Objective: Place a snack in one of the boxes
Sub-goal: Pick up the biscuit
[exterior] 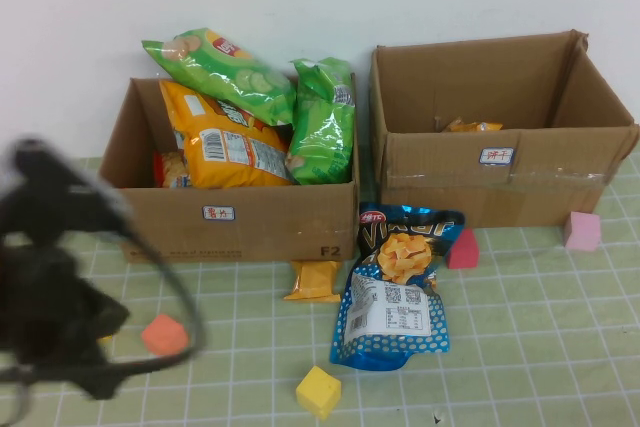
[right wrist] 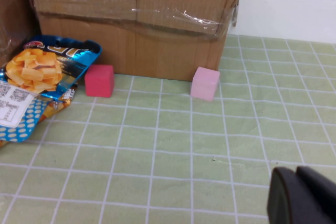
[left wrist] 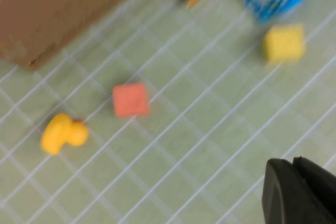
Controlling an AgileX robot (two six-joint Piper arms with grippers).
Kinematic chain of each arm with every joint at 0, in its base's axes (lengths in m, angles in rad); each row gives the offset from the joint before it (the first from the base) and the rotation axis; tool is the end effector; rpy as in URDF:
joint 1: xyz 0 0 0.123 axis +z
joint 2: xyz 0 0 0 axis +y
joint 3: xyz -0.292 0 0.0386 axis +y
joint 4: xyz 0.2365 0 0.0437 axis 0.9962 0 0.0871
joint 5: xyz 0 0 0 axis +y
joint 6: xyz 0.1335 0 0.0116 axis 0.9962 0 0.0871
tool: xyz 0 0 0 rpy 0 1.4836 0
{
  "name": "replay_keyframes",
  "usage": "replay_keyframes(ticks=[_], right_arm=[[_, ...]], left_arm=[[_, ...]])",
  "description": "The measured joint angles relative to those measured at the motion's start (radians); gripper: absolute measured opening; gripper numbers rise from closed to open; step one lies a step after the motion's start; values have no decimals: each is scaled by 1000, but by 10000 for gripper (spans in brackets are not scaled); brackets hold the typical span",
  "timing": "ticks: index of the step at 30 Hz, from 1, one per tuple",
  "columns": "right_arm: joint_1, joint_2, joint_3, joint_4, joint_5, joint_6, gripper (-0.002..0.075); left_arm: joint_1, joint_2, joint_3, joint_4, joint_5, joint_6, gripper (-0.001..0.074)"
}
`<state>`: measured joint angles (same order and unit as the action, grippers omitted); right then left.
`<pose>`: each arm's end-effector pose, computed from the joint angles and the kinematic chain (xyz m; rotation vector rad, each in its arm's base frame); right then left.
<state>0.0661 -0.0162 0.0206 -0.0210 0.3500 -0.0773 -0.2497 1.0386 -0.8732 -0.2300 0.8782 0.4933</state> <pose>0.0732 0.0039 0.1641 -0.1447 1.8323 -0.0283 0.1909 -0.0729 0.2915 0.8013 2.3705 -0.1823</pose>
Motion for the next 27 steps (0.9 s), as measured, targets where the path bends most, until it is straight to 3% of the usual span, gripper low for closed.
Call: replay_keyframes(ticks=[4, 7, 14, 16, 18, 21, 23, 27], right_arm=[[0, 0, 0, 0, 0, 0, -2], [0, 0, 0, 0, 0, 0, -2], [0, 0, 0, 1, 0, 0, -2], [0, 0, 0, 1, 0, 0, -2], [0, 0, 0, 1, 0, 0, -2], [0, 0, 0, 1, 0, 0, -2], [0, 0, 0, 1, 0, 0, -2], [0, 0, 0, 1, 0, 0, -2]], left_arm=[[-197, 167, -70, 230, -11, -199, -3], [-298, 282, -116, 322, -63, -305, -3], [-391, 545, -267, 322, -123, -453, 34], [-393, 610, -315, 314, -123, -462, 104], [-393, 672, -362, 311, -123, -463, 221], [-396, 776, -436, 311, -133, -480, 478], [-396, 845, -483, 322, -151, -515, 602], [-396, 971, -548, 393, -214, -609, 676]])
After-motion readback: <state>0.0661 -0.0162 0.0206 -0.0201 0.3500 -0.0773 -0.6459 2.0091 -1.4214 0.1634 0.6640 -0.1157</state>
